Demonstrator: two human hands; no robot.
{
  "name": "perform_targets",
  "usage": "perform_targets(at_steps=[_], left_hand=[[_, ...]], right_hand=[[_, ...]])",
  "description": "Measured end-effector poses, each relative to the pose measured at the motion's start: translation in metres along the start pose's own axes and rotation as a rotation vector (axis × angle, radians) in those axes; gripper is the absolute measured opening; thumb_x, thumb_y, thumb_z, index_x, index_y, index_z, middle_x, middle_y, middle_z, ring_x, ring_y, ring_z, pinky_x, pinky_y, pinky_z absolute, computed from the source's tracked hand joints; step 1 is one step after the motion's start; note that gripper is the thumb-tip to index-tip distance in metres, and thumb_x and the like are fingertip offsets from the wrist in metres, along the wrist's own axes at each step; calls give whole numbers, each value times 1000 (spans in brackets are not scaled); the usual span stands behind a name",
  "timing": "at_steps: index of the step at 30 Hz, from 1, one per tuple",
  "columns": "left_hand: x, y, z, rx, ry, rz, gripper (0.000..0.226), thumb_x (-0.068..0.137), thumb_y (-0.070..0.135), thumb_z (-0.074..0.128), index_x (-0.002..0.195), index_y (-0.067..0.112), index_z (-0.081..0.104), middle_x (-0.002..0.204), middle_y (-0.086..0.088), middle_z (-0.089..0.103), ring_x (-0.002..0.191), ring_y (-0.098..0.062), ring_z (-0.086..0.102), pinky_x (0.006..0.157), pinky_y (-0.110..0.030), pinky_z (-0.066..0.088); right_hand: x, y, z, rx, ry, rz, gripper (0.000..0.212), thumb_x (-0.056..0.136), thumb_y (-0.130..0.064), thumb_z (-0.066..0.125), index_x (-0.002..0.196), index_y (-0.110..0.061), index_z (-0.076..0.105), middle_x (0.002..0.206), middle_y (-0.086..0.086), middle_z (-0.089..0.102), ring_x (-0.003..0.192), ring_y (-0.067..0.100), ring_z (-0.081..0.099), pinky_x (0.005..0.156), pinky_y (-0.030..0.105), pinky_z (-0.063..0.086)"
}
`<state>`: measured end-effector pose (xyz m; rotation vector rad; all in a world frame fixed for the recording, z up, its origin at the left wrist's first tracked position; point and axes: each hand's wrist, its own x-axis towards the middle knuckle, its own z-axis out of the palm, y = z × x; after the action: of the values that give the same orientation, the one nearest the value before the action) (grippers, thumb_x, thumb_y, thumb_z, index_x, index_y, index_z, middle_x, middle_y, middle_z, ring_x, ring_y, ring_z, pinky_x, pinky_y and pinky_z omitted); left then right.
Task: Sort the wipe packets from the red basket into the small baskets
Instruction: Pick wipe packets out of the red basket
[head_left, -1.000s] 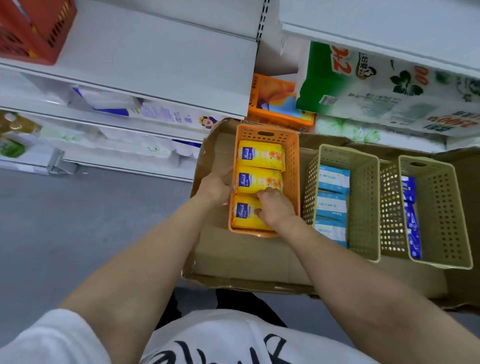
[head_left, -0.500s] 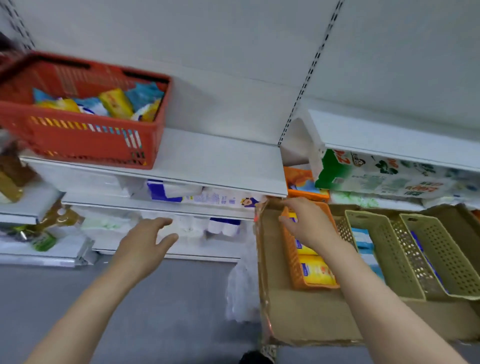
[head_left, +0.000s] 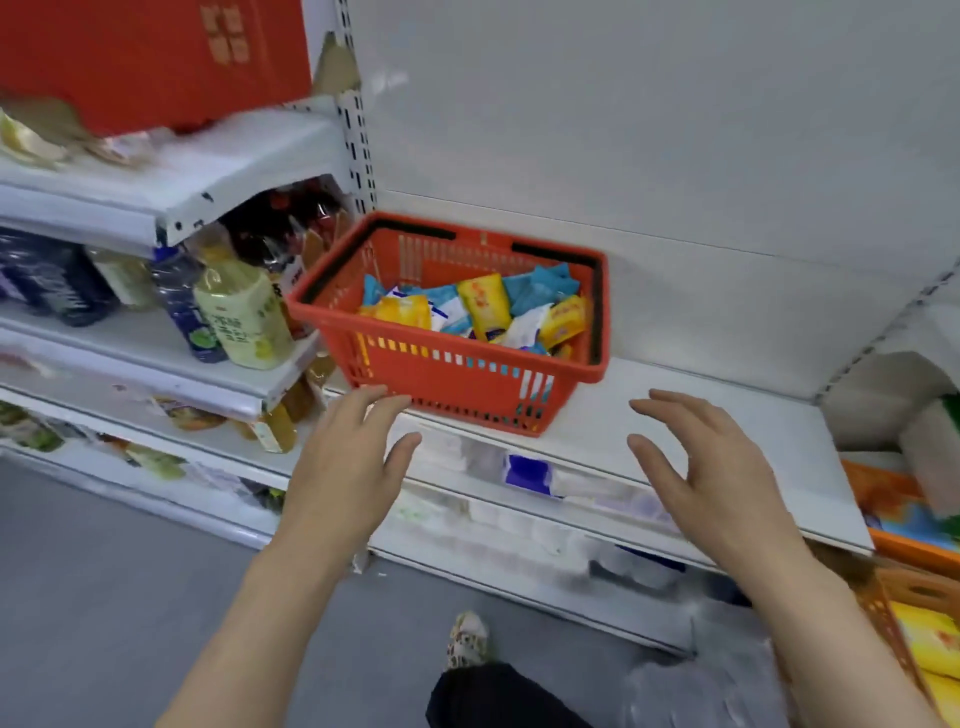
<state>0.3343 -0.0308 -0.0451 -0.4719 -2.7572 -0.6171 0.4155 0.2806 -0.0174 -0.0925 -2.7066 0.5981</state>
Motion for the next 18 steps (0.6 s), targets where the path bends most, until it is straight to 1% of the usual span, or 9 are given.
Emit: perform_targets(at_steps=[3,5,8,10,12,14,16,18], left_hand=[[61,-29,-3,30,-16,20,42,89,35,59,123,12,64,125,-10,59,119,-31,53,98,-46,46],[103,-46,-6,45,-39,30,40,90,34,60,124,14,63,126,-8,59,119,-30,52,100,-42,43],[162,-69,-6,41,-50,32,42,88,37,56,122,14,65,123,-8,61,115,-28,54,98,-39,43],[194,-84,2,28,-57,38,44,86,38,55,119,11,67,120,-10,62,110,-31,57,95,-40,46],[219,-98,14,-4,-74,39,46,86,40,55,119,10,67,119,-11,63,111,-31,57,97,-36,42],[241,-110,27,-47,-123,52,46,88,42,56,121,11,66,120,-8,62,114,-28,54,100,-28,34],[265,-122,40,-78,-210,62,45,90,39,63,127,12,62,126,-6,59,120,-26,51,103,-26,30],[289,-135,53,-98,-349,74,52,90,39,64,136,15,54,135,-3,54,128,-23,45,108,-29,28]], right_hand=[[72,-23,35,47,11,-57,29,93,-29,64,121,-21,67,129,-2,62,118,19,56,93,26,42],[119,-38,52,77,-22,-92,31,92,-30,62,120,-18,68,127,2,62,117,22,57,95,30,47],[181,-55,72,74,-54,-102,34,91,-33,60,122,-20,67,130,1,61,122,20,53,100,26,39],[213,-61,86,41,-92,-87,34,93,-35,60,124,-21,66,132,1,60,123,21,53,101,28,39],[238,-64,100,11,-124,-72,35,93,-36,60,124,-20,66,129,2,62,122,23,54,100,31,41],[258,-69,117,-5,-178,-42,34,93,-34,64,124,-20,65,127,2,62,121,23,55,99,34,44],[276,-75,137,-55,-263,11,36,92,-35,65,125,-21,64,125,2,62,119,23,56,95,35,46],[290,-77,164,-116,-454,112,37,91,-41,64,123,-23,64,122,2,64,113,24,59,89,36,49]])
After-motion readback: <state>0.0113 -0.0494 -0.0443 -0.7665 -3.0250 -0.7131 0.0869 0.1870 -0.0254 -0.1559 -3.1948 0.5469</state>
